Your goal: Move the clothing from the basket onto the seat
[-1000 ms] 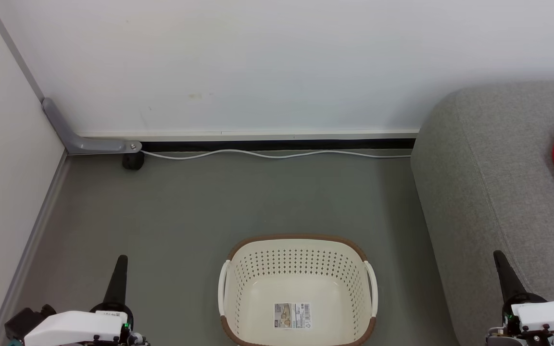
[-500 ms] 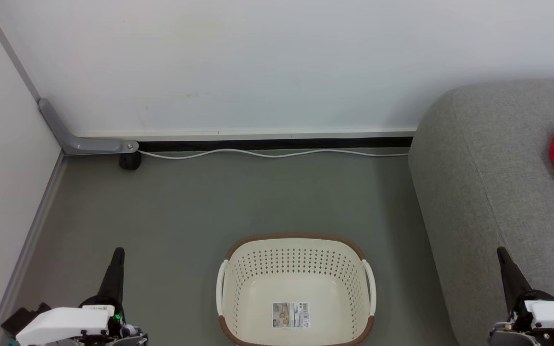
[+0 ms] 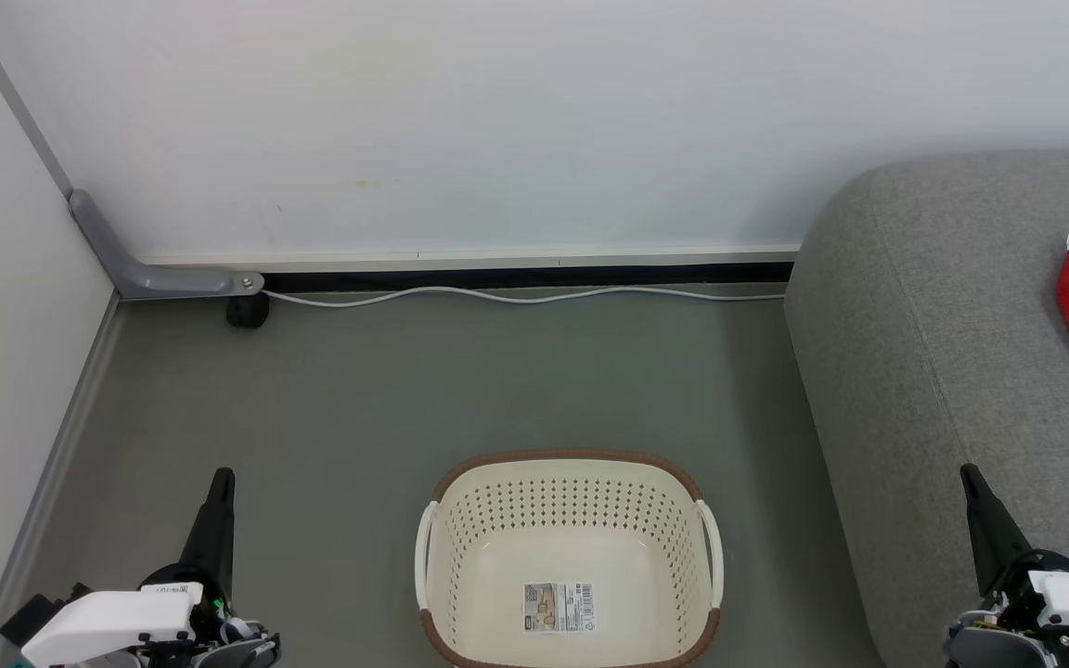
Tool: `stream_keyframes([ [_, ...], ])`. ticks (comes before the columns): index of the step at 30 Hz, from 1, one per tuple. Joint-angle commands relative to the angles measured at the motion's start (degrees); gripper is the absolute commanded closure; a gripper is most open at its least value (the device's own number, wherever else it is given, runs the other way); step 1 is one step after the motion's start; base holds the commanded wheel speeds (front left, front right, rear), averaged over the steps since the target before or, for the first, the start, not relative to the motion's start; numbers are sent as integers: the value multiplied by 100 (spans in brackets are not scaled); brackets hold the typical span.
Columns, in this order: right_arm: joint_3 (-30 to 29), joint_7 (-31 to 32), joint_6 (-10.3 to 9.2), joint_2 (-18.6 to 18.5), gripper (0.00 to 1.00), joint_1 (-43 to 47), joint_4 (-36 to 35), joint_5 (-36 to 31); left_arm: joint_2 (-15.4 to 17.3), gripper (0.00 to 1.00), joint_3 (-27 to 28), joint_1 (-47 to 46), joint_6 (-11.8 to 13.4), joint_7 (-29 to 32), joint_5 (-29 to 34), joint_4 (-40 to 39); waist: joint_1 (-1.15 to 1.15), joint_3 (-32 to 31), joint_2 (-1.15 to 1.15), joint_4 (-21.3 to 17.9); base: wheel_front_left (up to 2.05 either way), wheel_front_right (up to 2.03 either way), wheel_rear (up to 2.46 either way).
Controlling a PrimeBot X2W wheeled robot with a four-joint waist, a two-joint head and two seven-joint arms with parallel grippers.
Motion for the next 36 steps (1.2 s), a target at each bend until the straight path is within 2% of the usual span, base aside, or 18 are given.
stream_keyframes([
  [1,92,46,25,-58,100,-257,-189,62,100,100,193,-327,-47,34,-26,-172,0,0,0,0,0,0,0],
  [36,93,46,25,-58,100,-257,-189,63,100,100,192,-327,-47,34,-26,-173,0,0,0,0,0,0,0],
])
